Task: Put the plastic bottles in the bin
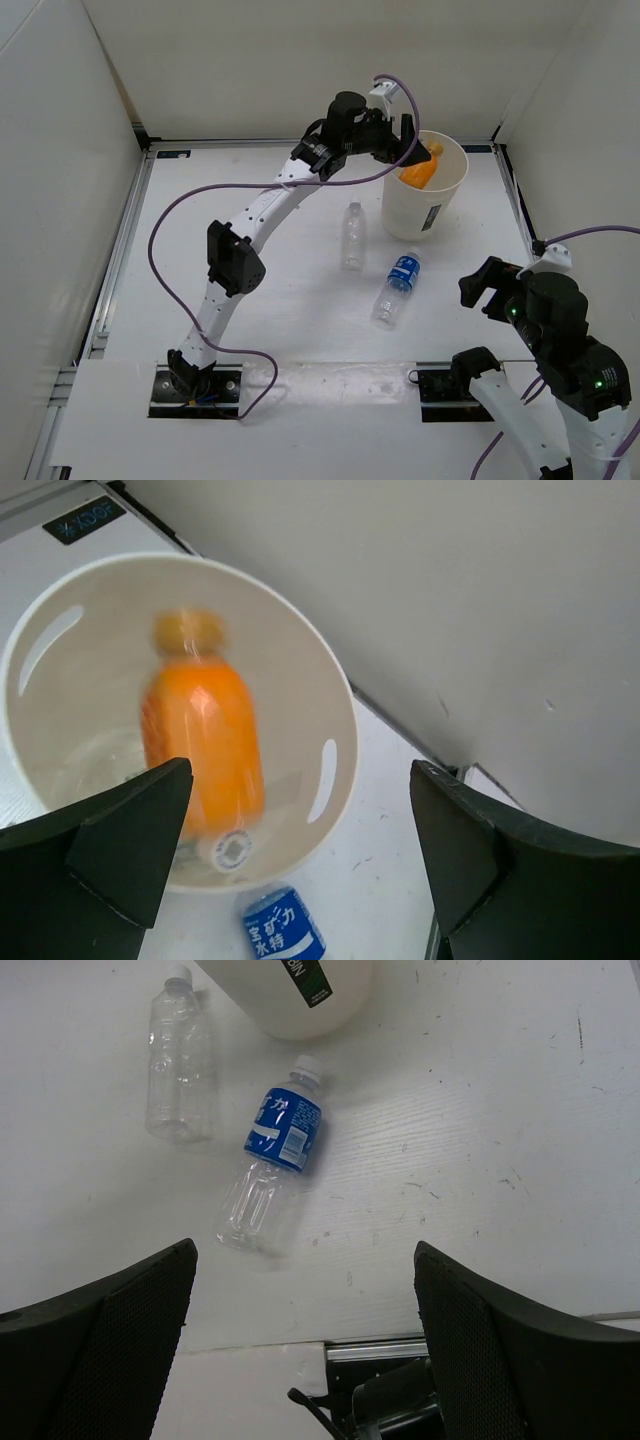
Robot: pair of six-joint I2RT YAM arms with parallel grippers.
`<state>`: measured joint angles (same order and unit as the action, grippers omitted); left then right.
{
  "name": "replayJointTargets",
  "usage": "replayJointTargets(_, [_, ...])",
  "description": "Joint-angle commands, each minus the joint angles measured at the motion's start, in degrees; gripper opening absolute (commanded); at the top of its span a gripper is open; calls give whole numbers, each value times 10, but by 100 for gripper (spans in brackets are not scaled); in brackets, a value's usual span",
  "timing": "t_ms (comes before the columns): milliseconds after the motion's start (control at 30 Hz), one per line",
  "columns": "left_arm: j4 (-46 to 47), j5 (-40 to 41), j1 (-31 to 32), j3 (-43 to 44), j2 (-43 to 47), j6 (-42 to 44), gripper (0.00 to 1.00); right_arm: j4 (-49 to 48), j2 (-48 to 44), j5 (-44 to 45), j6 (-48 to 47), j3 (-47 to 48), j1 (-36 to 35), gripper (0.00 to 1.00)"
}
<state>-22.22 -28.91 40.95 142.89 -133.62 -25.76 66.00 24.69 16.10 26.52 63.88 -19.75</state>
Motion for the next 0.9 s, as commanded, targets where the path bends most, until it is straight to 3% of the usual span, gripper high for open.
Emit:
replayJointTargets(0, [-23, 6, 0, -18, 48, 18, 100, -16, -2, -4, -6, -2, -4, 90])
replayJointTargets(133, [-106, 40, -13, 5, 78, 31, 100, -19, 0, -6, -8, -2, 0, 90])
replayJointTargets(200, [-137, 86, -23, -16, 135, 45, 100, -18, 0, -6, -8, -3, -3, 90])
replayJointTargets(233, [-151, 102, -24, -51, 157, 51, 100, -17, 3, -7, -8, -2, -4, 90])
replayJointTargets(267, [-155, 166, -25, -75, 230, 58, 100, -17, 2, -5, -5, 0, -9, 90])
replayJointTargets(300, [-156, 191, -23, -164, 259, 83, 100, -16, 0, -4, -7, -1, -8, 90])
replayJointTargets(367, [-152, 287, -19, -236, 343, 98, 100, -16, -2, -4, -4, 0, -1, 90])
replayJointTargets(400, [-137, 319, -18, -343, 419, 105, 100, -21, -7, -5, -6, -1, 2, 90])
replayJointTargets(467, [-122, 373, -24, -415, 465, 104, 100, -25, -12, -16, -13, -3, 10, 90])
replayJointTargets(500, [-111, 377, -31, -510, 516, 95, 100, -27, -12, -24, -17, -5, 15, 90])
replayJointTargets(600, [-97, 351, -59, -630, 561, 36, 100, -28, -10, -20, -17, -4, 9, 90])
replayJointTargets(733, [-74, 279, -87, -698, 546, 31, 100, -26, -5, -20, -17, -6, 6, 90])
replayJointTargets(867, [-67, 279, -70, -697, 486, 21, 100, -25, -3, -22, -17, -6, 8, 90])
